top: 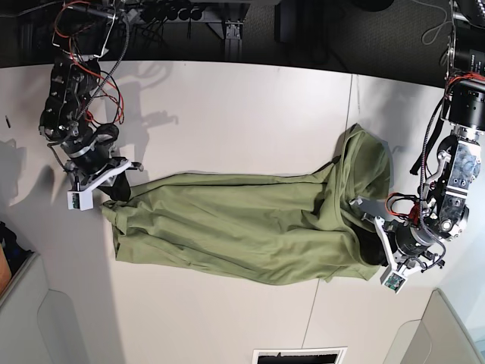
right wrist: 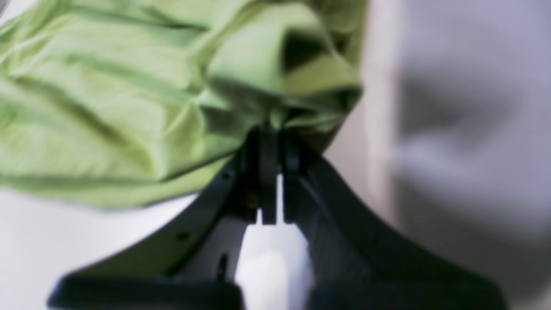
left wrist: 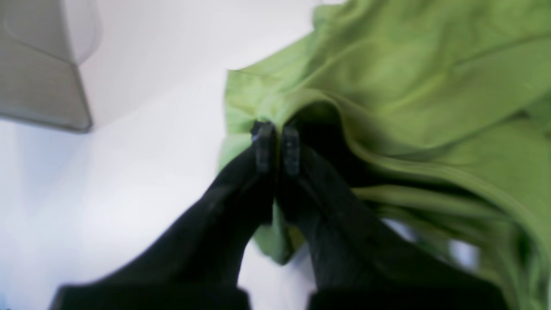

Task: Layout the t-shirt on the table in an organized manner, then fold the t-shirt properly
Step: 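Swing the left gripper back toward the right gripper, shirt held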

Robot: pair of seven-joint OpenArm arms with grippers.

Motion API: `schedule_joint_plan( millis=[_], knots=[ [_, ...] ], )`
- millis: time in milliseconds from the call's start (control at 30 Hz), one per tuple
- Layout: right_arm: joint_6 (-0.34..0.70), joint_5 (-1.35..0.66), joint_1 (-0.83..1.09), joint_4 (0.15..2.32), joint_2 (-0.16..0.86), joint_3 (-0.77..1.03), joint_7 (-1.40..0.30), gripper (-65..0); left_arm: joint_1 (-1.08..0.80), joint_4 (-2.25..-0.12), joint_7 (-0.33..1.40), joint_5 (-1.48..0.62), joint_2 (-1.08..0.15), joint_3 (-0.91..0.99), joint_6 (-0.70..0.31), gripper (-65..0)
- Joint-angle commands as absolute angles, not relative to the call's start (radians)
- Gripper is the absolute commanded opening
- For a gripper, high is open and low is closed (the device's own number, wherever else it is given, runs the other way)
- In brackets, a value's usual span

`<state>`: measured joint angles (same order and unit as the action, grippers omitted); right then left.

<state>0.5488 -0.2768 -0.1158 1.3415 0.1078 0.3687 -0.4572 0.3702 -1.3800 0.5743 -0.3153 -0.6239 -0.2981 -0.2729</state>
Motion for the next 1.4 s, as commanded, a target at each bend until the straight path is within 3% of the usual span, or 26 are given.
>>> schedule_joint_plan(
  millis=[0,167,333,433,500,567,667,700,733,933,1133,1367],
  knots=[
    [0.557,-0.313,-0.11,1.416,0.122,0.386,-0.442,-65.0,0.399,-1.392,0.538,-0.294,-0.665,-0.287,-0.237,-63.7],
    [0.557,-0.413,0.009,1.687,0.127,0.486,-0.509,-65.0,0.406,-1.392,0.482,-0.258,-0.737,-0.287,-0.171,-63.7],
    [0.557,-0.536,0.066,1.819,0.189,0.607,-0.575,-65.0,0.419,-1.392,0.484,-0.231,-0.751,-0.287,-0.176,-63.7],
    [0.554,-0.571,0.066,1.826,0.225,0.661,-0.611,-65.0,0.417,-1.392,0.491,-0.236,-0.751,-0.287,-0.228,-63.4],
    [0.553,-0.577,0.061,1.826,0.235,0.681,-0.611,-65.0,0.416,-1.392,0.487,-0.235,-0.748,-0.287,-0.265,-60.2],
    [0.553,-0.576,0.059,1.826,0.237,0.685,-0.611,-63.3,0.415,-1.392,0.485,-0.236,-0.742,-0.287,-0.291,-51.5],
    [0.553,-0.577,0.059,1.809,0.235,0.678,-0.611,-30.9,0.415,-1.392,0.499,-0.271,-0.725,-0.287,-0.34,-36.0],
    [0.553,-0.577,0.059,1.8,0.235,0.673,-0.611,-24.6,0.415,-1.392,0.521,-0.291,-0.714,-0.287,-0.342,-34.0],
    [0.553,-0.577,0.059,1.791,0.235,0.667,-0.611,-22.5,0.415,-1.392,0.545,-0.311,-0.702,-0.287,-0.341,-33.8],
    [0.553,-0.575,0.061,1.78,0.232,0.65,-0.616,-22.6,0.358,-1.427,0.612,-0.511,-0.697,-0.287,-0.395,-33.9],
    [0.55,-0.57,0.081,1.74,0.232,0.65,-0.66,-22.6,0.123,-1.695,0.643,-0.561,-0.727,-0.286,-0.438,-33.8],
    [0.551,-0.564,0.075,1.538,0.233,0.632,-0.625,-22.6,-0.079,-1.944,0.633,-0.437,-0.697,-0.214,-0.328,-33.8]
  ],
)
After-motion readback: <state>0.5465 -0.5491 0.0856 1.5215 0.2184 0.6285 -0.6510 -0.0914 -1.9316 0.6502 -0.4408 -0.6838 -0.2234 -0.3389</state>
